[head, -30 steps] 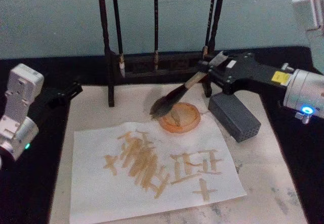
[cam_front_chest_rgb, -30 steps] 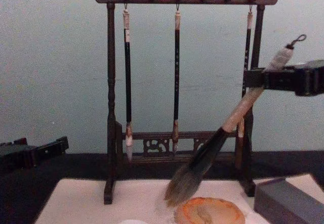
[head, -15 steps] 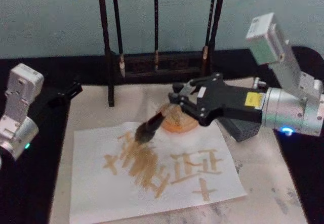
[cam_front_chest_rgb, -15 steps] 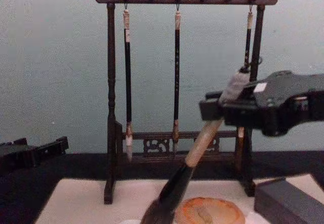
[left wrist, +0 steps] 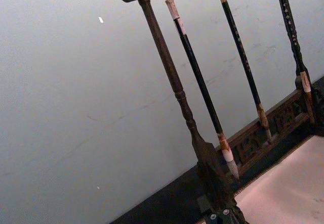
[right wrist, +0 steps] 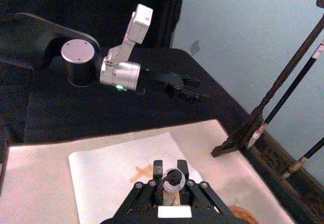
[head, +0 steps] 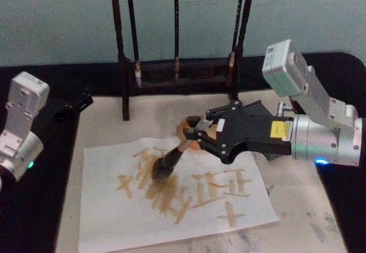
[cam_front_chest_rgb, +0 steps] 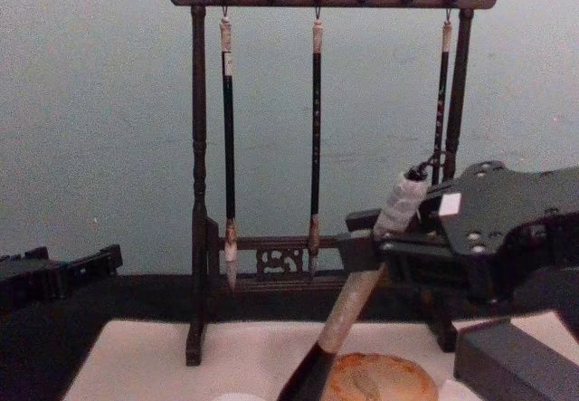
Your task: Pick up the brush from the inkstone, write on the paper, then place the brush back to its original position.
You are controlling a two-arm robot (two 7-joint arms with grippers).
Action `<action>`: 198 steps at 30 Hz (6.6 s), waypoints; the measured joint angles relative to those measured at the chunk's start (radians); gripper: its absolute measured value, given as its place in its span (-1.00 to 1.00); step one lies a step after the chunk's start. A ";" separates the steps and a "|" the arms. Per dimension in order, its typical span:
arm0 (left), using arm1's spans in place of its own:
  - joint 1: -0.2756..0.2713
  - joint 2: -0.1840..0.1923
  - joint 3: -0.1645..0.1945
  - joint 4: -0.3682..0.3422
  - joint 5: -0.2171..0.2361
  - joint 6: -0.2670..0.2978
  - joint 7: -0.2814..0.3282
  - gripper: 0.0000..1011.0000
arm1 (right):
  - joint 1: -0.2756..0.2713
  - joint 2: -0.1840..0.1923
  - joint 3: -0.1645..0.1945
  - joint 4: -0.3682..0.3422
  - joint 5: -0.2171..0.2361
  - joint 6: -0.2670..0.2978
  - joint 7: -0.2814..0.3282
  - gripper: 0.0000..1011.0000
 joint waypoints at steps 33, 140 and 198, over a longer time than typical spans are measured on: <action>0.000 0.000 0.000 0.000 0.000 0.000 0.000 0.98 | -0.073 0.085 0.116 0.088 0.061 -0.082 0.063 -0.67; 0.000 0.000 0.000 0.000 0.000 0.000 0.000 0.98 | -0.144 0.073 0.151 0.067 0.103 -0.234 0.154 -0.67; 0.000 0.000 0.000 0.000 0.000 0.000 0.000 0.98 | -0.252 0.124 0.221 0.137 0.190 -0.289 0.148 -0.67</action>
